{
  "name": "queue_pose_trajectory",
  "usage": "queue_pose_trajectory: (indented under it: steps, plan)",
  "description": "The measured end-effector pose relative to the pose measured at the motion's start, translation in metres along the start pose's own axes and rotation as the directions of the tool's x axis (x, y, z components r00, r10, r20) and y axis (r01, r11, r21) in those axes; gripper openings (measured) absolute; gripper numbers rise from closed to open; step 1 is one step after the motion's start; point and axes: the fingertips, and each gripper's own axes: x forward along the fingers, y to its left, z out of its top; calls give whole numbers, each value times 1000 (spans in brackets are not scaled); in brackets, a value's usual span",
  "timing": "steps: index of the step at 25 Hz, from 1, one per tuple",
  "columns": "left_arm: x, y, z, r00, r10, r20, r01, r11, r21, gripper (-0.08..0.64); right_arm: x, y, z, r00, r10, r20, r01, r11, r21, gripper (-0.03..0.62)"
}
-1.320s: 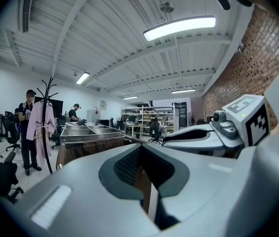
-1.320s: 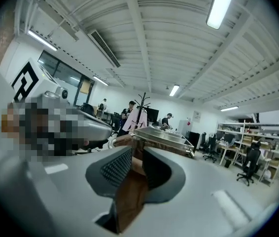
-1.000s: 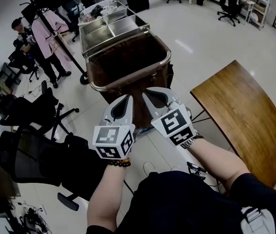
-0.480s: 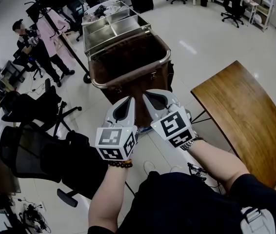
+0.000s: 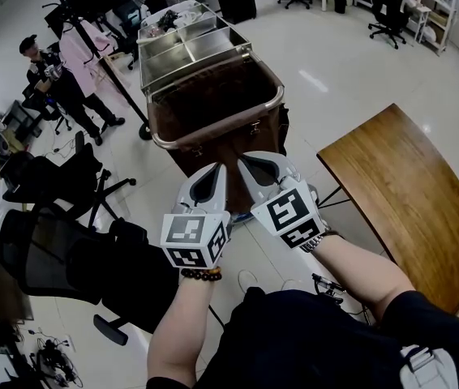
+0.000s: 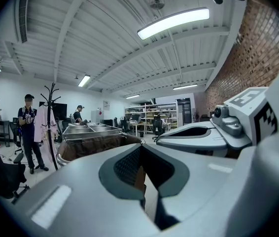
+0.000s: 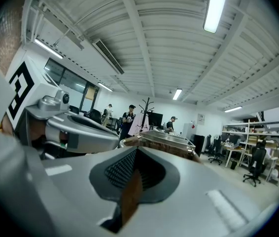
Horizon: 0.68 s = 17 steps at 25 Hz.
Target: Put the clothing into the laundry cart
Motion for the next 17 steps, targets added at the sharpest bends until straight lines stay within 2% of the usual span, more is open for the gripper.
queue_pose_trajectory:
  steps: [17]
  plan:
    - [1, -12, -7, 1000, 3, -2, -3, 1000, -2, 2, -10, -1, -4, 1000, 3, 7, -3, 1000, -8, 0]
